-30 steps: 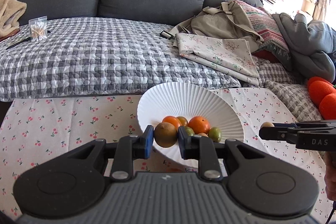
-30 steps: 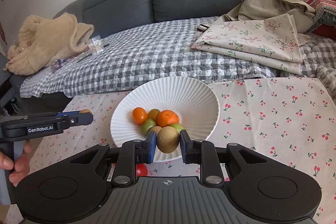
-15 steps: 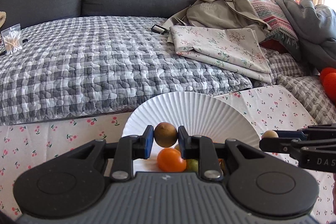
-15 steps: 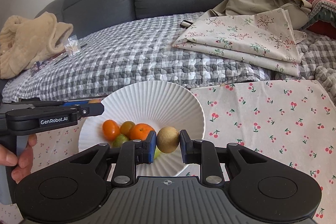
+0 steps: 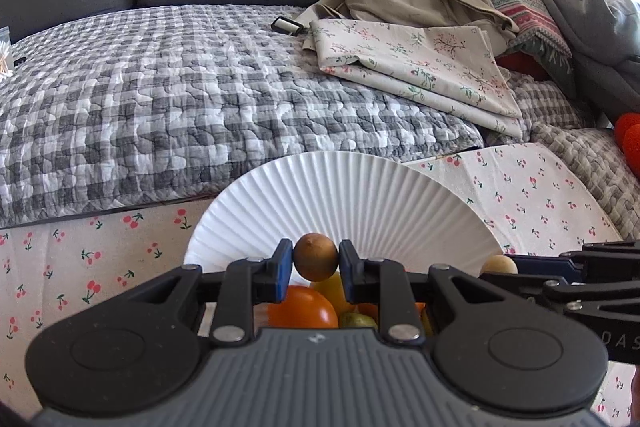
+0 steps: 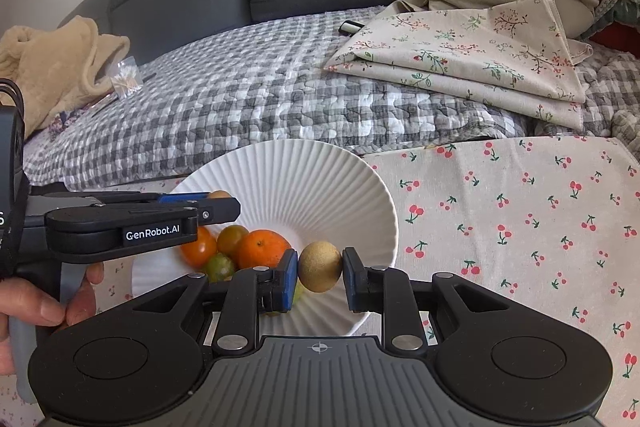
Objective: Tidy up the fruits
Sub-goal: 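Open both tools to drop the kiwis into the bowl, then withdraw both open tools toward the mandarin and red tomato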
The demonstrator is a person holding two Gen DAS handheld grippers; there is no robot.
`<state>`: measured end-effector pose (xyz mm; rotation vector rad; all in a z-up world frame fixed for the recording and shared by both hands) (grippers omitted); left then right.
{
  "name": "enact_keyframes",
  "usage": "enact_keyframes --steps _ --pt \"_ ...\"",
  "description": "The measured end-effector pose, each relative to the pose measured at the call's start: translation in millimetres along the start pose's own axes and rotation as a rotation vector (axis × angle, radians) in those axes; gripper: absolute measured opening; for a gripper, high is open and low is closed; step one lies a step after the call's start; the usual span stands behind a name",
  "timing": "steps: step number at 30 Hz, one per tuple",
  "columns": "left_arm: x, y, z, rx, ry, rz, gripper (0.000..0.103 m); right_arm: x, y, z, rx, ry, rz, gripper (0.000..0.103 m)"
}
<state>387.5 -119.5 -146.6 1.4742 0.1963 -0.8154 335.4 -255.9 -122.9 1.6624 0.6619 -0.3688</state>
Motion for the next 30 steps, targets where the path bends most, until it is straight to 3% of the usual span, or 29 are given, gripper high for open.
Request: enact_keyframes --steps 9,17,24,30 --pt "-13.2 1.1 -1.5 -0.027 -0.008 0.001 0.030 -12.5 6.8 2.5 0.039 0.001 0.022 0.024" --pt "-52.4 3.8 -5.4 -0.059 0.005 0.041 0.039 -29.9 6.5 2.2 0.037 -0.004 0.018 0.025" --pt "-101.0 4.1 -22.1 -0.079 0.073 0.077 0.052 -61.4 9.7 2.6 0.069 0.001 0.021 0.038" --pt "-135.0 -9.5 -22.6 -0.044 0.129 0.071 0.064 -86.1 5.0 -14.3 0.074 0.008 0.005 0.057"
Point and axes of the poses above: each gripper's, at about its wrist camera, not at the fingertips, and x roughly the way its jaws point, z to its right, y to its top, the point moved 10 cm from there along x, roughly the way its jaws point, and after that the axes turned 7 degrees about z, right-handed, at the moved point
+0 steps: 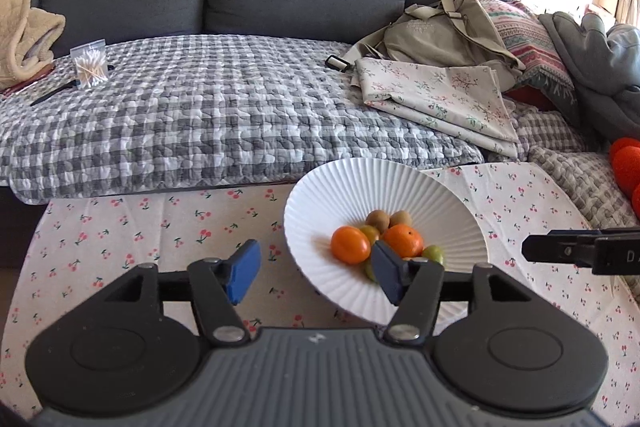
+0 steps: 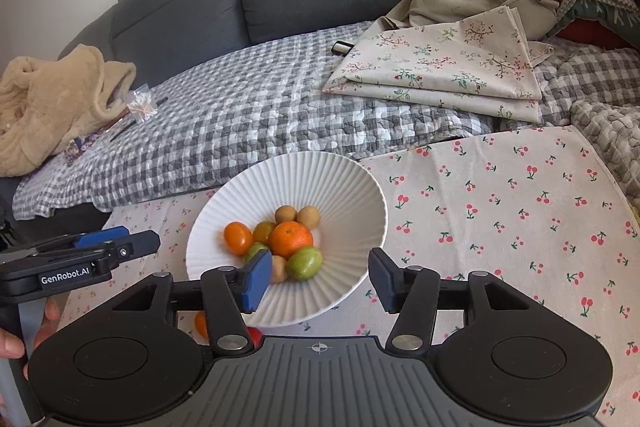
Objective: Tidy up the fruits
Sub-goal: 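Withdraw both open tools toward the mandarin and red tomato, then grasp the mandarin with the left tool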
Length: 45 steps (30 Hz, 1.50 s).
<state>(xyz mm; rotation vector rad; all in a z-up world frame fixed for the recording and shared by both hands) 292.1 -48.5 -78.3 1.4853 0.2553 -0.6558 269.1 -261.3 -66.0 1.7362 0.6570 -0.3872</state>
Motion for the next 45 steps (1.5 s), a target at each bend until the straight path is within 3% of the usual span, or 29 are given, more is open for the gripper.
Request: enact_keyframes --steps 5,8,10,13,21,26,33,39,43,45 --pt "-19.3 -21.8 0.3 0.031 0.051 -0.041 0.075 -21.5 -10.9 -25.1 -0.022 0.028 -0.012 0.066" --pt "-29.1 -29.7 0.3 0.062 0.087 -0.050 0.082 -35.1 -15.5 -35.2 -0.024 0.043 -0.007 0.078" --pt "-35.5 -33.2 -1.3 0.069 0.103 -0.043 0.092 -41.9 -19.0 -40.5 -0.030 0.054 -0.011 0.085" --pt "-38.7 -39.1 -3.3 0.072 0.114 -0.053 0.095 -46.6 -25.7 -46.2 -0.042 0.073 -0.024 0.092" --pt "-28.1 -57.8 -6.8 0.062 0.117 -0.112 0.098 -39.6 -41.9 -46.2 -0.073 0.059 -0.072 0.095" --pt "-22.1 -64.8 -7.3 0.055 0.102 -0.125 0.100 -34.0 -53.2 -50.1 -0.119 0.067 -0.108 0.097" --pt "-7.4 -71.4 -9.8 -0.030 0.037 -0.131 0.099 -22.6 -68.2 -43.6 -0.159 0.046 -0.149 0.099" --pt "7.2 -73.7 2.6 0.051 -0.006 -0.101 0.096 -13.9 -82.1 -47.8 -0.265 0.039 -0.160 0.099" --pt "18.3 -77.7 12.4 0.128 -0.036 -0.096 0.084 -8.8 -87.1 -51.5 -0.312 0.051 -0.156 0.099" --pt "23.0 -79.8 15.5 0.147 -0.058 -0.094 0.084 -6.0 -89.1 -52.7 -0.335 0.053 -0.156 0.099"
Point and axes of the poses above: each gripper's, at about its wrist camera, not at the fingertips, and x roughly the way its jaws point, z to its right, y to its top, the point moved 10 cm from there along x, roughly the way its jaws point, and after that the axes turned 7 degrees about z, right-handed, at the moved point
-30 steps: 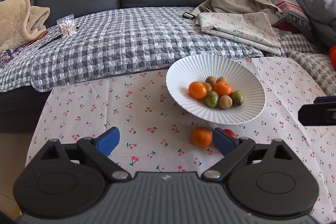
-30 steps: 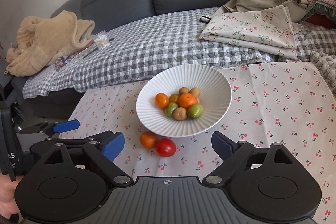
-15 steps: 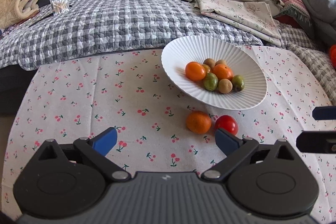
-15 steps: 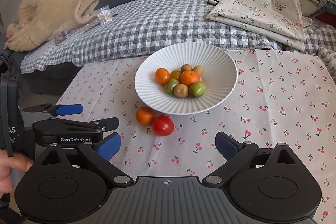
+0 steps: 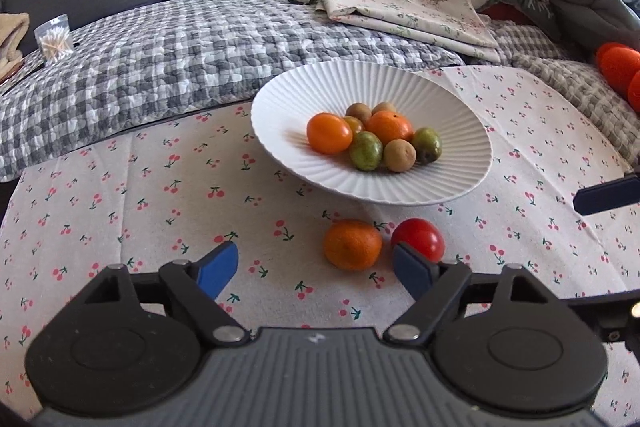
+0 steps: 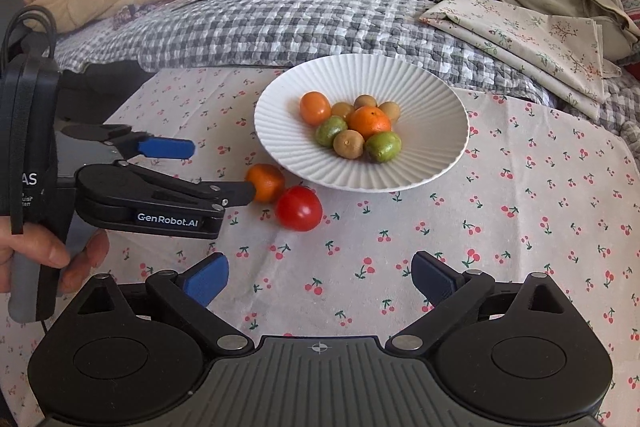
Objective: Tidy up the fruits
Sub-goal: 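Grasp the mandarin with the left tool, then grasp the red tomato with the right tool while the left tool holds the mandarin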
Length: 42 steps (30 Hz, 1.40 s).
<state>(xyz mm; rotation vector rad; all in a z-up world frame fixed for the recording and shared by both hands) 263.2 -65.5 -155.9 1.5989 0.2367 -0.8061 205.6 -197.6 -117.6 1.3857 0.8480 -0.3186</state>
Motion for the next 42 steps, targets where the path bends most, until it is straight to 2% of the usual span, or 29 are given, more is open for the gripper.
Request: enact_keyframes --steps 6,11,13,16,23,29,33,35,37,42 --pt "15.3 -5.0 4.6 0.028 -0.032 -0.018 0.076 10.7 -1.4 -2.1 -0.035 0.001 -0.001 0.099" --pt "23.9 -7.0 10.7 0.041 -0.061 -0.029 0.057 22.2 -2.6 -2.4 -0.057 -0.005 -0.003 0.099" --pt "26.9 -8.3 13.3 0.046 -0.079 -0.034 0.044 28.0 -4.8 -3.1 -0.078 -0.010 -0.011 0.098" --pt "28.6 -7.7 16.6 0.062 -0.087 -0.026 0.034 36.0 -4.4 -4.3 -0.090 -0.010 -0.002 0.098" --pt "27.5 -6.2 14.4 0.074 -0.100 -0.015 0.033 55.4 -3.0 -8.3 -0.120 0.002 0.011 0.097" --pt "18.7 -1.5 -4.1 0.014 -0.089 -0.010 0.032 66.2 4.6 -8.1 -0.077 0.026 0.039 0.095" --pt "12.9 1.4 -18.7 -0.031 -0.074 -0.005 0.032 76.7 9.8 -12.1 -0.041 0.043 0.042 0.084" --pt "11.1 2.5 -25.7 -0.052 -0.063 -0.004 0.032 83.4 9.3 -16.4 -0.044 0.050 0.028 0.072" --pt "10.1 3.6 -32.0 -0.073 -0.054 -0.002 0.032 88.2 6.8 -20.0 -0.064 0.045 0.008 0.038" --pt "10.5 2.5 -37.6 -0.085 -0.040 -0.008 0.032 83.1 7.7 -22.5 -0.077 0.054 0.012 0.036"
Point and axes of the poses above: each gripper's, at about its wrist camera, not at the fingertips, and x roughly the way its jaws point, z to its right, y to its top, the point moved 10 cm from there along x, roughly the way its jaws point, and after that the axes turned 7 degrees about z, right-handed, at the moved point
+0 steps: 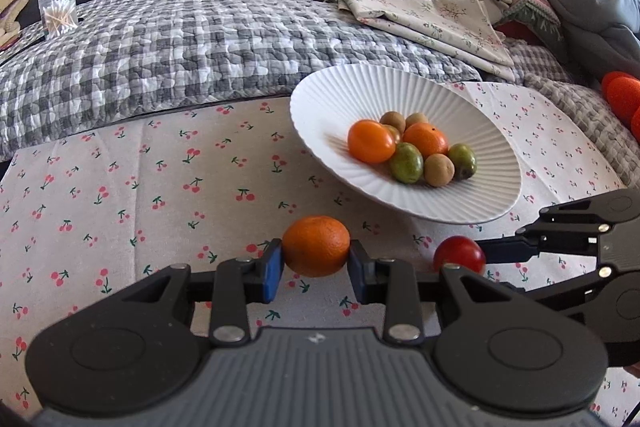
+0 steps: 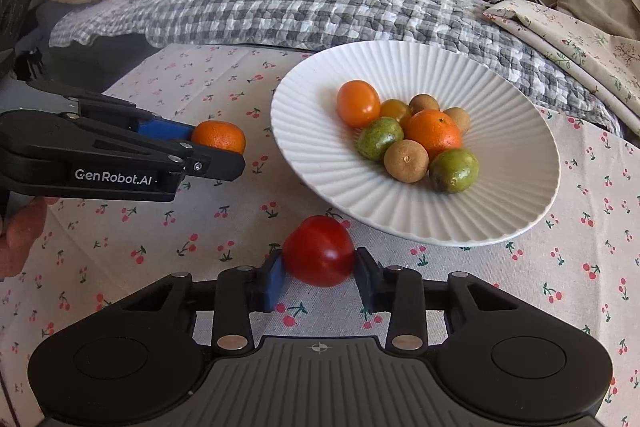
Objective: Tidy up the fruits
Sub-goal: 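Grasp the red tomato with the right tool while the left tool holds the mandarin, then carry the mandarin and red tomato in both tools over the bowl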
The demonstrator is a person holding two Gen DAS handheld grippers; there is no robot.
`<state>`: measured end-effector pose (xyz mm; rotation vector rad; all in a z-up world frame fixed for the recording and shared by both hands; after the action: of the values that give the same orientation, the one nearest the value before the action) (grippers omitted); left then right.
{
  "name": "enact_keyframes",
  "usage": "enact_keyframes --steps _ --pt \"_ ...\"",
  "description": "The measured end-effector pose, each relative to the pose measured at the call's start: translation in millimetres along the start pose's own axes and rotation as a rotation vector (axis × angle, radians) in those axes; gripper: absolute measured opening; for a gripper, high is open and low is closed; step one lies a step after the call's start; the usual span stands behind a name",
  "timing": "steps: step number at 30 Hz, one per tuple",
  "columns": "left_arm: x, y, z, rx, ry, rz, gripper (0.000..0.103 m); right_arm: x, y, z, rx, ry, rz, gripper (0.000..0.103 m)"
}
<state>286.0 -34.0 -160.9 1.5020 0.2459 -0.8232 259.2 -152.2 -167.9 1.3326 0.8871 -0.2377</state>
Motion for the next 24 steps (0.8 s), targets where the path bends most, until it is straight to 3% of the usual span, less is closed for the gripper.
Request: enact_keyframes --steps 16,24 --pt "-16.0 8.1 13.3 0.012 -0.026 0.020 0.032 -42.2 7.4 -4.5 -0.006 0.073 -0.024 0.036" --pt "-33.6 20.0 22.0 0.000 -0.049 0.055 0.032 -71.4 14.7 2.3 0.028 0.084 0.006 0.036"
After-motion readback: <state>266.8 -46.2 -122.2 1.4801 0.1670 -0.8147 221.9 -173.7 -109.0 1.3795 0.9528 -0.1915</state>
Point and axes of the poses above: each gripper's, at about its wrist camera, not at the fingertips, and x roughly the way its jaws point, z to its right, y to its top, the point moved 10 cm from there along x, roughly the way its jaws point, and after that the axes turned 7 degrees about z, right-handed, at the moved point
